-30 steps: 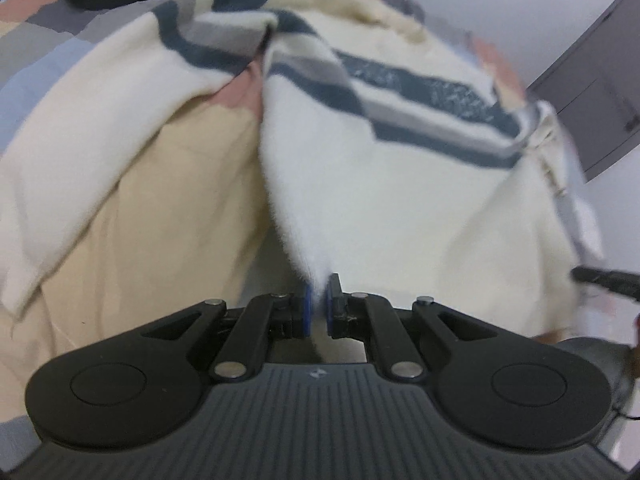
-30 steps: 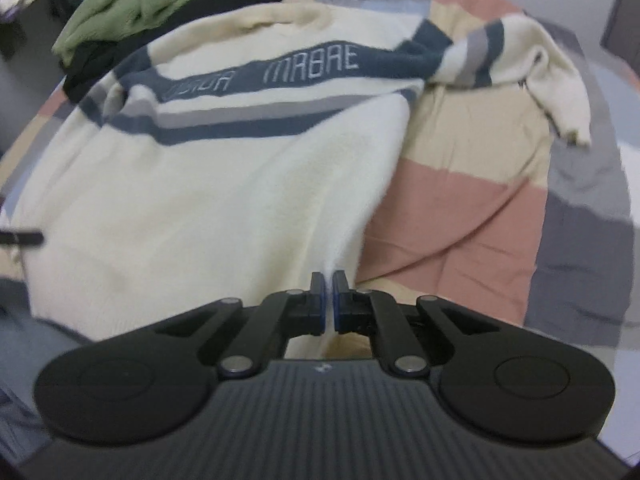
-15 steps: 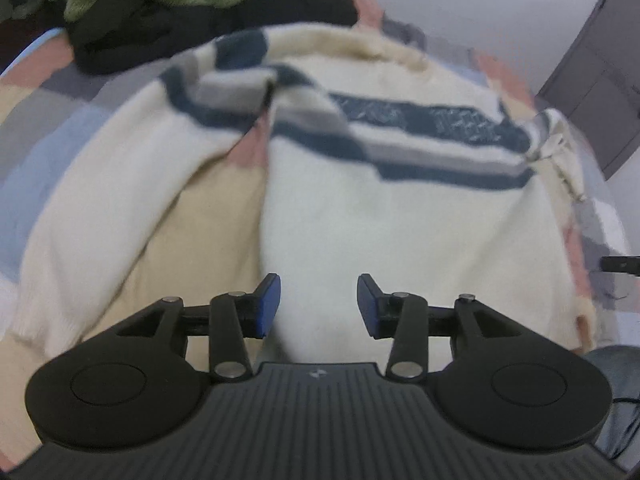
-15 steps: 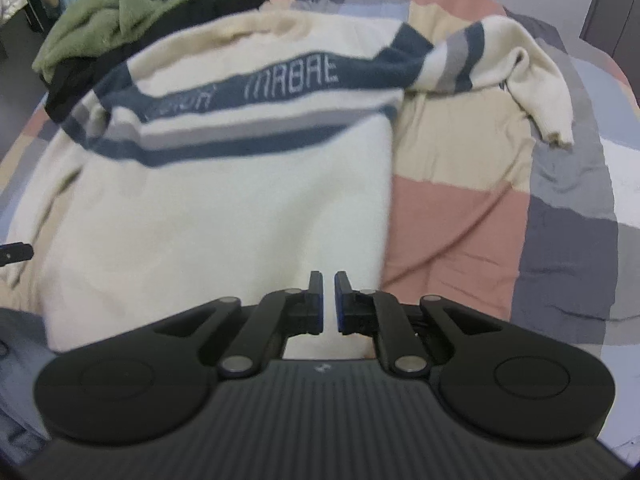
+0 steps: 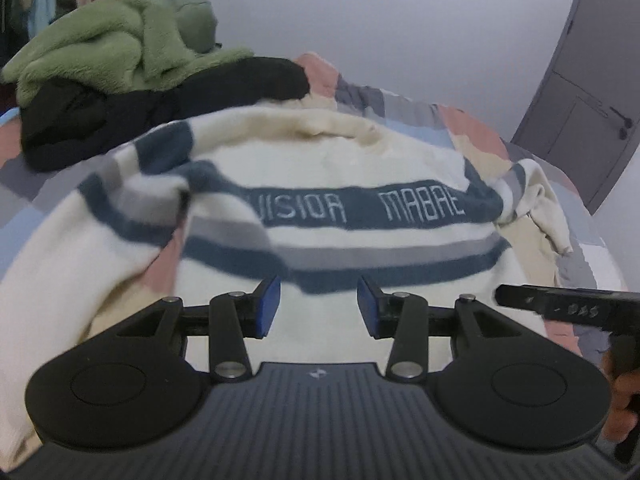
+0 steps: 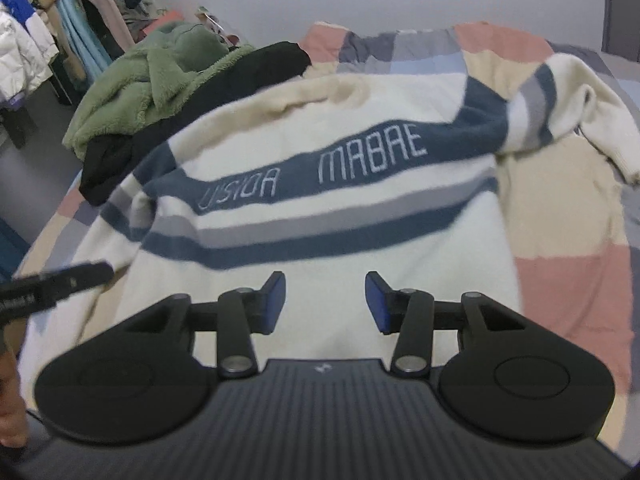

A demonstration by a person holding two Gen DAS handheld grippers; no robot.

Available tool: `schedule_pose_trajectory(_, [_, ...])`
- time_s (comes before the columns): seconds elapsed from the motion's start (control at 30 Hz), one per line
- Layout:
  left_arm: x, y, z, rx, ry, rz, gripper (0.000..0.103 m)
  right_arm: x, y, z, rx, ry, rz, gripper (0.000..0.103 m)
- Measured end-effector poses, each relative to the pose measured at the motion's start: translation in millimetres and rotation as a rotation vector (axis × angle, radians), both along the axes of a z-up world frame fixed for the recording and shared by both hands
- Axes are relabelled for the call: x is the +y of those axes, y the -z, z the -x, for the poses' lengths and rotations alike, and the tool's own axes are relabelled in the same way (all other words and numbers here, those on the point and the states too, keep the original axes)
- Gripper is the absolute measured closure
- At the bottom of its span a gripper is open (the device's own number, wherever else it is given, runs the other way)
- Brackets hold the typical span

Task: Fold large clothes
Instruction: 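Open both grippers and release the folded sweater side onto the body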

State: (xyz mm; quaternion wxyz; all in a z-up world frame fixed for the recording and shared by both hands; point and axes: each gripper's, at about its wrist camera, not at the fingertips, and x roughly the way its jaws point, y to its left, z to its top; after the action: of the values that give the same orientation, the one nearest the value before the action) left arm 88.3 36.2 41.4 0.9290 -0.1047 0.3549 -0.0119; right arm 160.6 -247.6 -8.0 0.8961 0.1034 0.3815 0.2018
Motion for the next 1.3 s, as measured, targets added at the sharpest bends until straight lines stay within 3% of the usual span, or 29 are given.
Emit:
schedule_pose_trajectory(0.17, [-3.6, 29.5, -20.7, 0.01, 0.001, 0.01, 0.055, 12.0, 21.1, -7.5, -0.097, -0.002, 0.019, 0.056])
schedule_pose_trajectory(0.33, [-0.1, 72.1, -42.8, 0.056, -0.005, 0.008, 0.055, 15.8, 49.3, -21.4, -0.137, 0.002, 0.067, 0.056])
schedule_pose_trajectory(0.43, [2.2, 88.0, -56.7, 0.079, 0.005, 0.029, 0.055, 15.0, 62.3, -31.8, -0.116, 0.026, 0.074, 0.056])
schedule_pose_trajectory(0.63, [2.1, 121.3, -73.0, 0.137, 0.007, -0.017, 0.055, 17.4, 83.6, -53.5, -0.025, 0.046, 0.075, 0.057])
schedule_pose_trajectory(0.73, [1.4, 123.7, -73.9, 0.134, 0.01, -0.024, 0.055, 8.4, 88.6, -60.7, 0.01, 0.056, 0.016, 0.057])
schedule_pose_trajectory(0.87, [6.4, 121.4, -69.2, 0.12, 0.008, 0.011, 0.055, -20.7, 67.4, -62.9, -0.032, 0.122, -0.115, 0.056])
schedule_pose_trajectory(0.97, [11.1, 120.0, -65.3, 0.114, 0.0, 0.046, 0.055, -55.0, 52.0, -67.1, -0.061, 0.219, -0.188, 0.041])
schedule_pose_trajectory(1.07, [14.3, 117.7, -61.8, 0.105, -0.01, 0.088, 0.055, -94.2, 45.7, -80.5, -0.061, 0.304, -0.228, 0.041])
schedule_pose_trajectory(1.17, [14.8, 120.7, -60.1, 0.108, -0.021, 0.08, 0.055, -137.1, 51.1, -95.7, -0.064, 0.445, -0.218, 0.039])
schedule_pose_trajectory(1.3, [14.7, 123.7, -60.5, 0.101, -0.034, 0.088, 0.055, -197.3, 81.6, -119.3, -0.002, 0.62, -0.377, 0.039])
